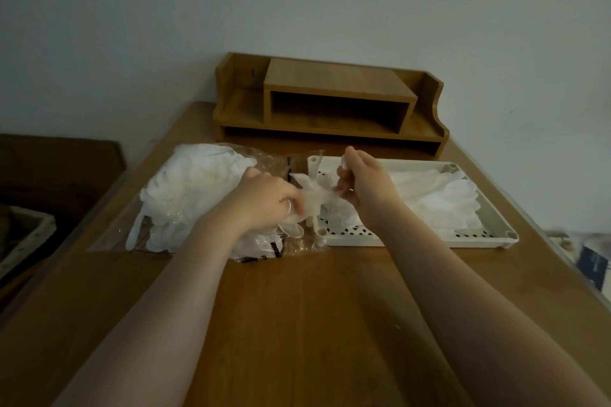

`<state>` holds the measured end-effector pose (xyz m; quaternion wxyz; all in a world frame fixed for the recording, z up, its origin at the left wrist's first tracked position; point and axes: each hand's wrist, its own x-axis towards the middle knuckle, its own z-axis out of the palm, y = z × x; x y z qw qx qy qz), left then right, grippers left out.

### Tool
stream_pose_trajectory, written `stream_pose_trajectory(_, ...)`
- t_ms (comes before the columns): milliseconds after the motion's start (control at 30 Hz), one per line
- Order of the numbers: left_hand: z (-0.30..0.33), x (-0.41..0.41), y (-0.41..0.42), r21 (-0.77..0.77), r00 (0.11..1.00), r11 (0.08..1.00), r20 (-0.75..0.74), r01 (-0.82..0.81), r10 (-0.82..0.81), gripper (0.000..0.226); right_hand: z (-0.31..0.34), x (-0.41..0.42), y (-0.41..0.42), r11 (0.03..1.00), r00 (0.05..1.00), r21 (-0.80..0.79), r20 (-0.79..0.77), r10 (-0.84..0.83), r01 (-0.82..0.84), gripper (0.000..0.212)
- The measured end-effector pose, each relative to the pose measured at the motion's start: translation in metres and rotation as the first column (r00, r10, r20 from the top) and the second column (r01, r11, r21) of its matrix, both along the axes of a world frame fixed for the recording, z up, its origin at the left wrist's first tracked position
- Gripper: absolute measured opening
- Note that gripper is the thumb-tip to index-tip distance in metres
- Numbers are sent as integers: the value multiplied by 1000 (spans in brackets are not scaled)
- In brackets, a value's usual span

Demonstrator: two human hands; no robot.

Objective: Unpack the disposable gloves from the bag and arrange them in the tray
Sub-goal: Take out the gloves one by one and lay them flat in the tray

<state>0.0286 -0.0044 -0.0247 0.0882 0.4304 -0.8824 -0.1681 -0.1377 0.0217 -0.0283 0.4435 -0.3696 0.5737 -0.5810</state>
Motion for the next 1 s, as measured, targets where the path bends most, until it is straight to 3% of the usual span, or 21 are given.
stream_pose_trajectory(67, -2, -4, 1, -81, 987, 997, 163, 19, -5, 27, -4, 1, 1, 998, 898, -16, -437, 52, -66, 25)
stream_pose_trajectory(133, -5, -9, 1, -125, 976, 992, 219, 26, 2, 27, -10, 7, 2, 984, 682, 33, -717, 144, -173, 18)
stream_pose_trajectory(167, -7, -10, 1, -154, 973, 988, 231, 17, 20, 32, -13, 10, 2, 976, 588, 71, -788, 181, -204, 17)
stream_pose_trajectory(267, -10, -10, -2, -260, 967, 966, 243, -5, 70, 45, -12, 14, 3, 957, 462, 139, -852, 246, -253, 58)
stream_pose_trajectory(300, -11, -9, -3, -271, 963, 962, 253, -20, 92, 47, -11, 13, 4, 957, 358, 178, -899, 253, -229, 65)
stream_pose_trajectory(367, -12, -6, -5, -255, 958, 966, 261, -50, 118, 48, -6, 9, 3, 953, 110, 266, -953, 283, -148, 50)
stream_pose_trajectory(400, -14, -6, -7, -250, 954, 967, 272, -58, 127, 47, -4, 6, 1, 950, 48, 290, -954, 297, -120, 34)
stream_pose_trajectory(467, -17, -7, -7, -259, 938, 964, 316, -55, 138, 43, 1, 1, 0, 952, 113, 287, -948, 298, -102, 13)
stream_pose_trajectory(600, -20, -10, -8, -268, 904, 956, 370, -116, 214, 36, 1, -8, 5, 993, 530, 0, -846, 61, -115, 14)
stream_pose_trajectory(667, -18, -11, -7, -232, 904, 961, 360, -151, 229, 39, 9, -12, 10, 992, 806, -107, -592, -11, -65, 6)
stream_pose_trajectory(733, -15, -11, -7, -216, 924, 965, 316, -151, 215, 38, 18, -17, 14, 992, 966, -95, -252, 58, -84, 11)
stream_pose_trajectory(767, -14, -12, -7, -237, 955, 961, 222, -144, 198, 34, 22, -19, 17, 986, 986, -86, -101, 135, -143, 14)
stream_pose_trajectory(833, -7, -18, -3, -216, 979, 963, -158, -163, 131, 18, 25, -24, 21, 955, 947, -108, 139, 289, -276, 20)
stream_pose_trajectory(900, 8, -28, 9, 116, 829, 992, -548, -57, 111, 27, 24, -27, 22, 931, 900, -134, 241, 362, -338, 22)
stream_pose_trajectory(933, 14, -34, 16, 287, 758, 957, -633, 40, 158, 30, 23, -29, 23, 921, 888, -156, 251, 386, -357, 24)
stream_pose_trajectory(1000, 18, -45, 24, 366, 717, 926, -670, 93, 193, 31, 22, -32, 24, 900, 870, -221, 250, 426, -377, 30)
